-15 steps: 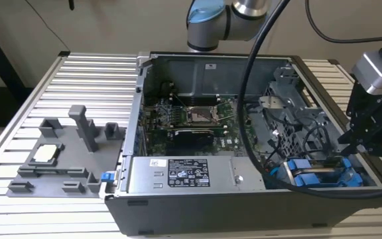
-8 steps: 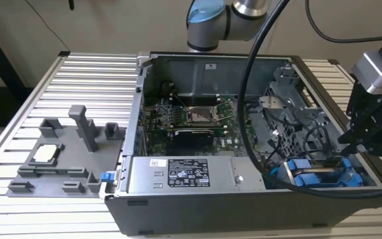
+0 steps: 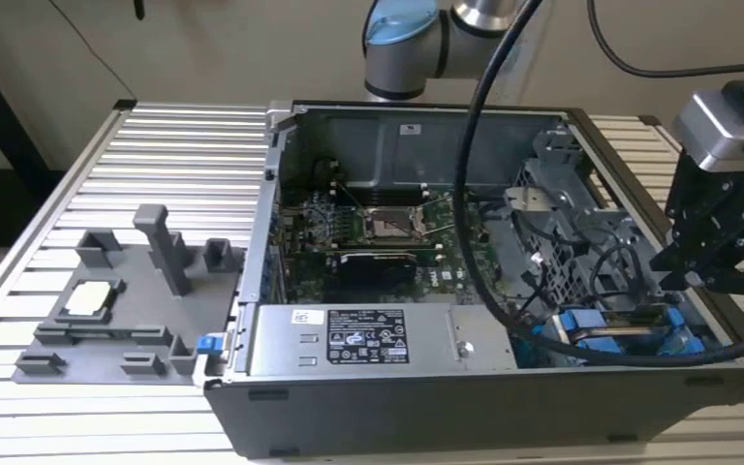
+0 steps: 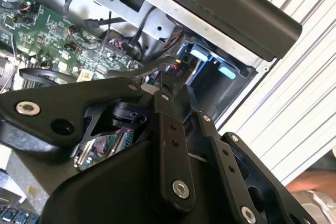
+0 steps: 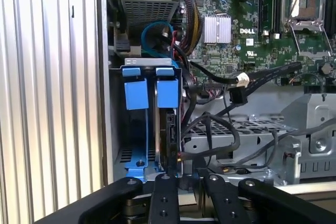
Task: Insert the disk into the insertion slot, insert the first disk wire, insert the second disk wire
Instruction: 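Insert the second disk wire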
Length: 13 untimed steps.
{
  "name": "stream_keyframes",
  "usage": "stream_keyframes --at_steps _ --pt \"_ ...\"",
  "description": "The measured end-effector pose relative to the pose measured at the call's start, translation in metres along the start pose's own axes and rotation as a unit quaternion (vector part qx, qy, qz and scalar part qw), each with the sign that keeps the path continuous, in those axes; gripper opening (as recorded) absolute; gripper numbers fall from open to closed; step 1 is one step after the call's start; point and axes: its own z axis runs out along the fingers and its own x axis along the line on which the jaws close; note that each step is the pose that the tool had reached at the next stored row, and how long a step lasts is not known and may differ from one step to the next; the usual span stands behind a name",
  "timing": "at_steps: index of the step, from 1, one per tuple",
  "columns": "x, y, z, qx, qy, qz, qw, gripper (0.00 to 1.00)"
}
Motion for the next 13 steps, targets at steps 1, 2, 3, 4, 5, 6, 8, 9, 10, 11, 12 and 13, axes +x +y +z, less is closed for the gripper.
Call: stream_keyframes --at_steps 1,2,3,4,5,6,8,9,10,11,12,13 --pt "-0.0024 0.0009 0.0004 0.0000 0.0000 0.000 1.0000 0.27" --pt "-0.0051 0.0016 0.0007 0.0000 0.0000 0.000 1.0000 0.27" --pt "-0.0083 0.0022 0.0011 0.0000 -0.0001 0.000 1.0000 0.27" --pt "-0.0109 0.0025 0.0014 0.0000 0.0000 0.000 1.0000 0.27" --pt "-0.0123 0.0026 0.0010 0.0000 0.0000 0.000 1.0000 0.27" --pt "-0.0129 0.0027 -0.0005 0.0000 0.0001 0.000 1.0000 0.27" --pt "-0.0139 0.0032 -0.0046 0.0000 0.0000 0.000 1.0000 0.27" --pt "-0.0142 0.0036 -0.0071 0.0000 -0.0001 0.000 1.0000 0.27" --pt "-0.0145 0.0042 -0.0092 0.0000 0.0000 0.000 1.0000 0.27" --pt "-0.0147 0.0053 -0.0106 0.0000 0.0000 0.000 1.0000 0.27" --pt "-0.0148 0.0070 -0.0115 0.0001 -0.0001 0.000 1.0000 0.27" --pt "-0.0150 0.0087 -0.0119 0.0003 -0.0001 0.000 1.0000 0.27"
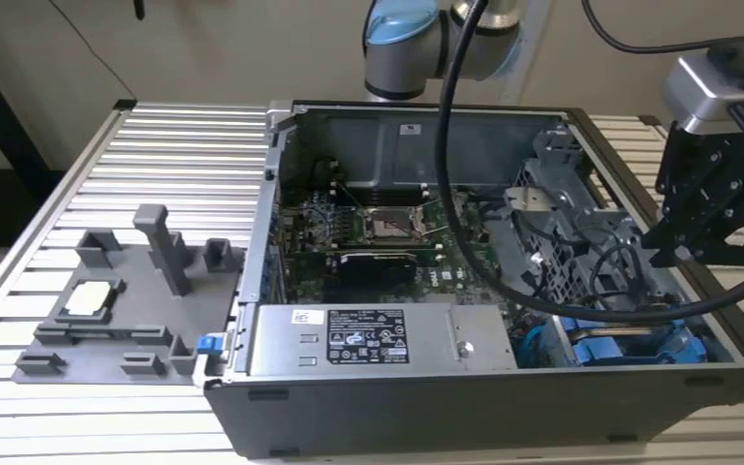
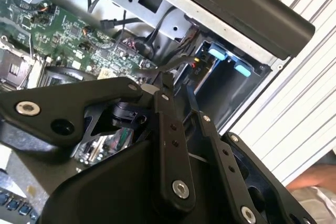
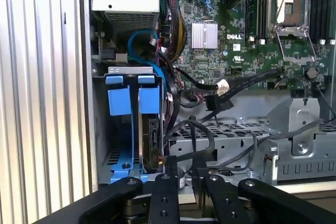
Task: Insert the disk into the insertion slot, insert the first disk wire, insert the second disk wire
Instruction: 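Insert the second disk wire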
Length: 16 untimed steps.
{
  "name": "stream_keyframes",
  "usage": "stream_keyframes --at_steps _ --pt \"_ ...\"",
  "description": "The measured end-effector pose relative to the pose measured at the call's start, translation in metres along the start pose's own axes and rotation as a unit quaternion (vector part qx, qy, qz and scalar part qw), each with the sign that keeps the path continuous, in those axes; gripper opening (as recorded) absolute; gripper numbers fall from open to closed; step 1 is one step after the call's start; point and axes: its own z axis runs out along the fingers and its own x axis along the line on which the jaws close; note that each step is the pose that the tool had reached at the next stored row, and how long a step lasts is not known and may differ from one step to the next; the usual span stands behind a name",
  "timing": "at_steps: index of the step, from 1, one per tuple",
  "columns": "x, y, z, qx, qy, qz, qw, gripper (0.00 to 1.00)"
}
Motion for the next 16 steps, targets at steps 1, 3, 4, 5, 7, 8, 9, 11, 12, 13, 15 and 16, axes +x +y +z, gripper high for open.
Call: stream_keyframes --at_steps 1,3,4,5,7,8,9,11,12,13,15,16 --pt "-0.0014 0.0018 0.0001 0.0002 0.0000 0.000 1.0000 0.27" --pt "-0.0062 0.0032 0.0007 0.0003 0.0001 0.000 1.0000 0.27" --pt "-0.0076 0.0033 0.0009 0.0003 0.0001 0.000 1.0000 0.27" --pt "-0.0085 0.0034 0.0010 0.0004 0.0001 0.001 1.0000 0.27" --pt "-0.0089 0.0065 0.0011 0.0007 0.0002 0.002 1.0000 0.27" --pt "-0.0090 0.0099 0.0010 0.0009 0.0002 0.002 1.0000 0.27" --pt "-0.0090 0.0141 0.0010 0.0015 0.0002 0.002 1.0000 0.27" --pt "-0.0093 0.0232 0.0010 0.0029 0.0002 0.001 1.0000 0.27" --pt "-0.0098 0.0278 0.0012 0.0037 0.0003 0.001 1.0000 0.27" --pt "-0.0110 0.0323 0.0015 0.0043 0.0007 0.001 1.0000 0.27" --pt "-0.0151 0.0403 0.0029 0.0053 0.0021 0.001 1.0000 0.27" --pt "-0.0176 0.0437 0.0038 0.0057 0.0032 0.001 1.0000 0.27"
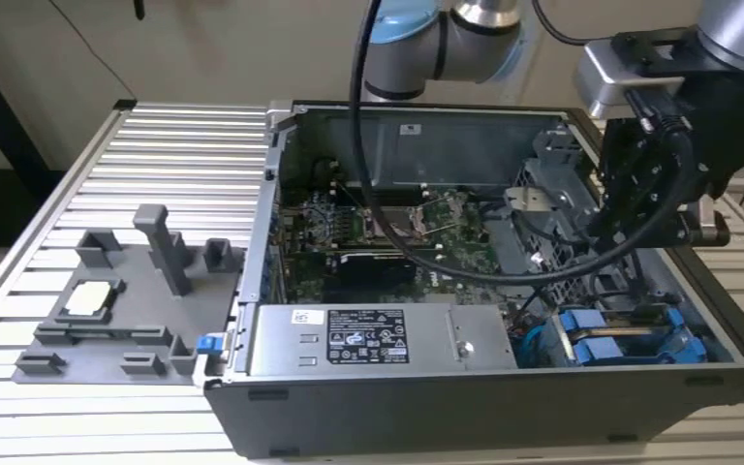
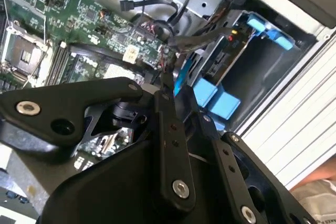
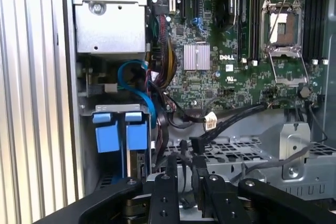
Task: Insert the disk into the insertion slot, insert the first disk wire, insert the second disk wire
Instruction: 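Insert the second disk wire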
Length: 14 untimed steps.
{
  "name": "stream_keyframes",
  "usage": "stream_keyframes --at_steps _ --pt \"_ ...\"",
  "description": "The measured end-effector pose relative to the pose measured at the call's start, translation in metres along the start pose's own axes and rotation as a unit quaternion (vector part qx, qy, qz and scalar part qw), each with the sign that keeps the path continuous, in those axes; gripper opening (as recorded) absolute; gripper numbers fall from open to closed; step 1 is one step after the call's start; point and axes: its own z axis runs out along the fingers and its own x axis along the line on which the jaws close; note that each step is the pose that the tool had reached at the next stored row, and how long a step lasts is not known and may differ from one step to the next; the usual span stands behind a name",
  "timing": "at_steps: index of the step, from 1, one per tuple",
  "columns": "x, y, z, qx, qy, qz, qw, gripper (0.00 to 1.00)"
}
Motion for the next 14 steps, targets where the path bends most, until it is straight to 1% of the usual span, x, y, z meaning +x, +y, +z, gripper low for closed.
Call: stream_keyframes --at_steps 2,3,7,10,12,14 --pt "-0.0058 0.0055 0.0025 0.0004 0.0027 0.000 1.0000 0.27" --pt "-0.0080 0.0071 0.0036 0.0004 0.0048 -0.001 1.0000 0.27" --pt "-0.0100 0.0083 0.0063 -0.0019 0.0146 -0.022 0.9997 0.27" --pt "-0.0136 0.0095 0.0099 -0.0026 0.0185 -0.032 0.9993 0.27" --pt "-0.0171 0.0105 0.0125 -0.0008 0.0209 -0.037 0.9991 0.27" --pt "-0.0195 0.0112 0.0149 0.0025 0.0225 -0.040 0.9989 0.27"
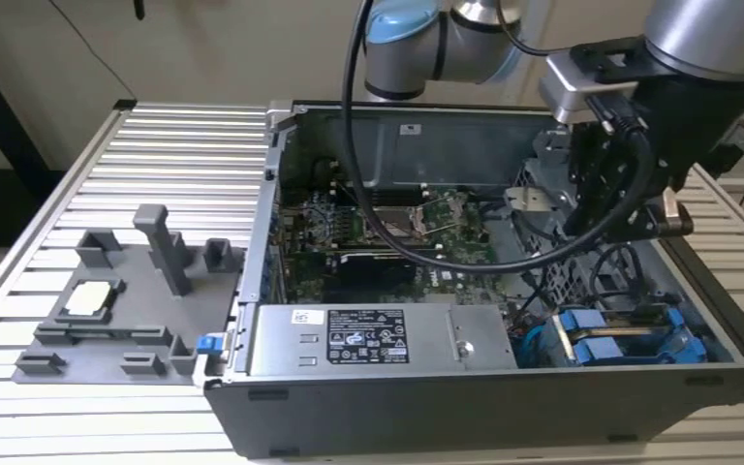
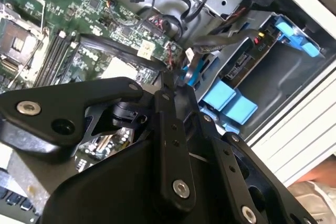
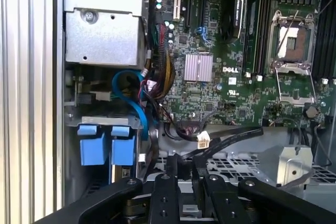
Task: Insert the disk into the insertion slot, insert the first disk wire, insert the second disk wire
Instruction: 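Insert the second disk wire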
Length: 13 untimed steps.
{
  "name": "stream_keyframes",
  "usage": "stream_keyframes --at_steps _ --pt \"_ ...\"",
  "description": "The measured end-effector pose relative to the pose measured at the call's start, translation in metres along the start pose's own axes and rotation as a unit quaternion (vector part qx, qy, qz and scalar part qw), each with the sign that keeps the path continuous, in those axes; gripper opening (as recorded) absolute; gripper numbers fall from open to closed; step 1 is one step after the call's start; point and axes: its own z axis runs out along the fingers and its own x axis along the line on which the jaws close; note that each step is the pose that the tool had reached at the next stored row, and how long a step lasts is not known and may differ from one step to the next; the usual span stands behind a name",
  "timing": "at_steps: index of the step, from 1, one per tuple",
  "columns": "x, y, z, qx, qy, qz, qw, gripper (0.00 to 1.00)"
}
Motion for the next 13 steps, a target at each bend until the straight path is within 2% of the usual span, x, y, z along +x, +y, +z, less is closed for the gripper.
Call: stream_keyframes --at_steps 3,7,13 --pt "-0.0013 0.0005 0.0023 0.0025 0.0040 -0.003 1.0000 0.27" --pt "-0.0021 0.0009 0.0056 0.0028 0.0125 -0.007 0.9999 0.27" --pt "-0.0022 0.0010 0.0060 0.0027 0.0138 -0.007 0.9999 0.27"
